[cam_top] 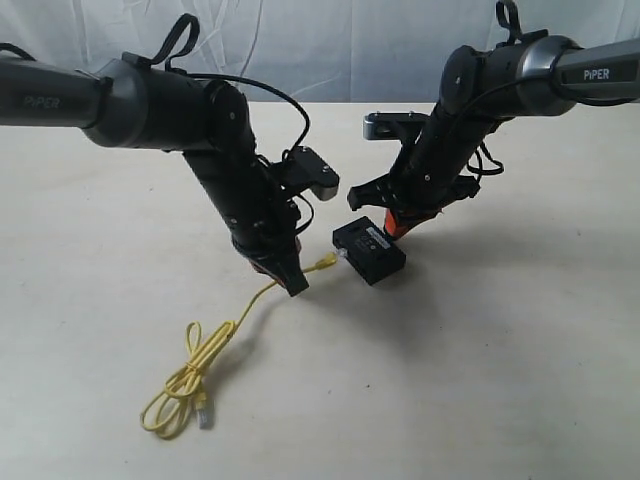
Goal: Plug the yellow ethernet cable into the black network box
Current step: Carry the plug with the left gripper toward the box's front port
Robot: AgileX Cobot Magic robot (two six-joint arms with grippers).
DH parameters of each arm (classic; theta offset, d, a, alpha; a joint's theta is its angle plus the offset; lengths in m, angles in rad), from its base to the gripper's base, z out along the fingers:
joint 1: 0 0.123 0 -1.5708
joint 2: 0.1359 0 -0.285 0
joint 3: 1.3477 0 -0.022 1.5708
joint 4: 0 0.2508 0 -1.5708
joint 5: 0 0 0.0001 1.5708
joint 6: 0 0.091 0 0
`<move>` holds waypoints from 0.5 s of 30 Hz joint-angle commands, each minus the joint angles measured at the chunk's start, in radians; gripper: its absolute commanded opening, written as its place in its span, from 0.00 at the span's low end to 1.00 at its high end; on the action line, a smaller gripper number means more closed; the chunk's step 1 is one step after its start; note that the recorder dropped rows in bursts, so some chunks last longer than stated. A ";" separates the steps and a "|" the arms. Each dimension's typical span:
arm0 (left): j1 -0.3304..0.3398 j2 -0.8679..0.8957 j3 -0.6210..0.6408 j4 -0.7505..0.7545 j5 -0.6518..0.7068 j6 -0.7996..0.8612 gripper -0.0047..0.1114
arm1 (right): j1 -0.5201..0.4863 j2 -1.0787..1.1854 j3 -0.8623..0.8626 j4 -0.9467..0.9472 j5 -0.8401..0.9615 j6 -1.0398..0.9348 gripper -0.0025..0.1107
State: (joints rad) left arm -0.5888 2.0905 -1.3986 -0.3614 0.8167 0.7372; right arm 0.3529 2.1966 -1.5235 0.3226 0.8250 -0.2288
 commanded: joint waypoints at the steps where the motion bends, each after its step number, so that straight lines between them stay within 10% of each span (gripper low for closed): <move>1: -0.014 0.028 -0.018 0.011 0.025 -0.015 0.04 | -0.003 -0.005 0.004 0.002 0.011 -0.002 0.02; 15: -0.014 0.067 -0.049 -0.030 0.016 -0.028 0.04 | -0.003 -0.005 0.004 0.016 0.024 -0.002 0.02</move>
State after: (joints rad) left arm -0.5975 2.1510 -1.4428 -0.3712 0.8428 0.7143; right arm 0.3529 2.1966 -1.5235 0.3309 0.8435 -0.2261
